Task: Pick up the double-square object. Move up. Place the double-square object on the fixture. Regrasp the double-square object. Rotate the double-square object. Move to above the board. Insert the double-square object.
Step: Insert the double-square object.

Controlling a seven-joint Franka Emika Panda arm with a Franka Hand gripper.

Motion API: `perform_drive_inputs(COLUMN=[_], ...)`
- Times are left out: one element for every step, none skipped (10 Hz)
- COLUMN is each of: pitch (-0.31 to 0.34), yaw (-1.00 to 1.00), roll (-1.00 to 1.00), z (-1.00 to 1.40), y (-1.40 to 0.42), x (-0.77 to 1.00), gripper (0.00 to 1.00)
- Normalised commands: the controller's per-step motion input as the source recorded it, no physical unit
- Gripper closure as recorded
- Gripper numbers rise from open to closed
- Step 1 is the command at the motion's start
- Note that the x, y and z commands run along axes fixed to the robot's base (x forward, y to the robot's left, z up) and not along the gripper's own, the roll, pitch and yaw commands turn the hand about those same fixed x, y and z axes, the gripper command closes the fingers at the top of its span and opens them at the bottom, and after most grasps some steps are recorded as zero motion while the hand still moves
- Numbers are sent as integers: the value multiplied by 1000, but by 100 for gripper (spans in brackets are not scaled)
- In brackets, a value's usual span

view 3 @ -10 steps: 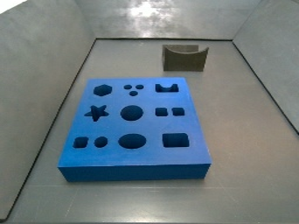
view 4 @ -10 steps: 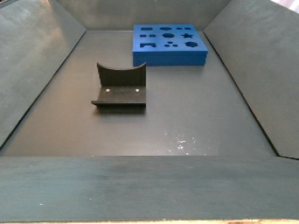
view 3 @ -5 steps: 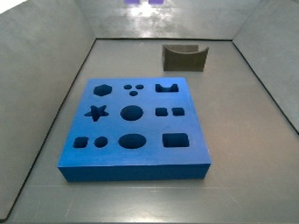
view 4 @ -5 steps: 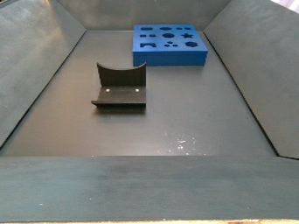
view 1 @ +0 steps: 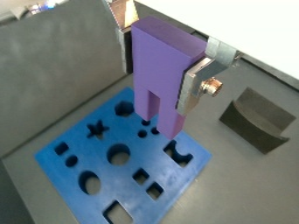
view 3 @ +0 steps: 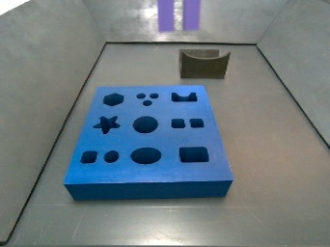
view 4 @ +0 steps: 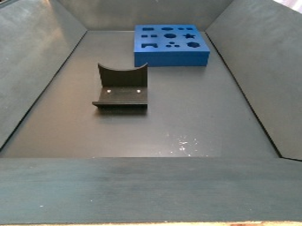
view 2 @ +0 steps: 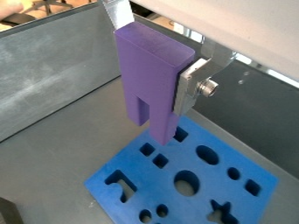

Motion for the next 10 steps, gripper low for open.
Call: perform_drive_inputs(pitch=[-106,-89,-106,-149,-120,-106,-89,-9,-6,-11], yaw=[169,194,194,197,186,169,120,0,0,0], roll=[249,274,303,329,357,354,263,0,0,0], z=[-349,-371,-386,-429,-423,-394,-289,0,-34,-71], y=[-89,-106,-117,-157,-169,-189,-143,0,0,0], x=[351,340,274,143,123,134,80,0,0,0], gripper=[100,100,100,100,100,100,100,100,100,100])
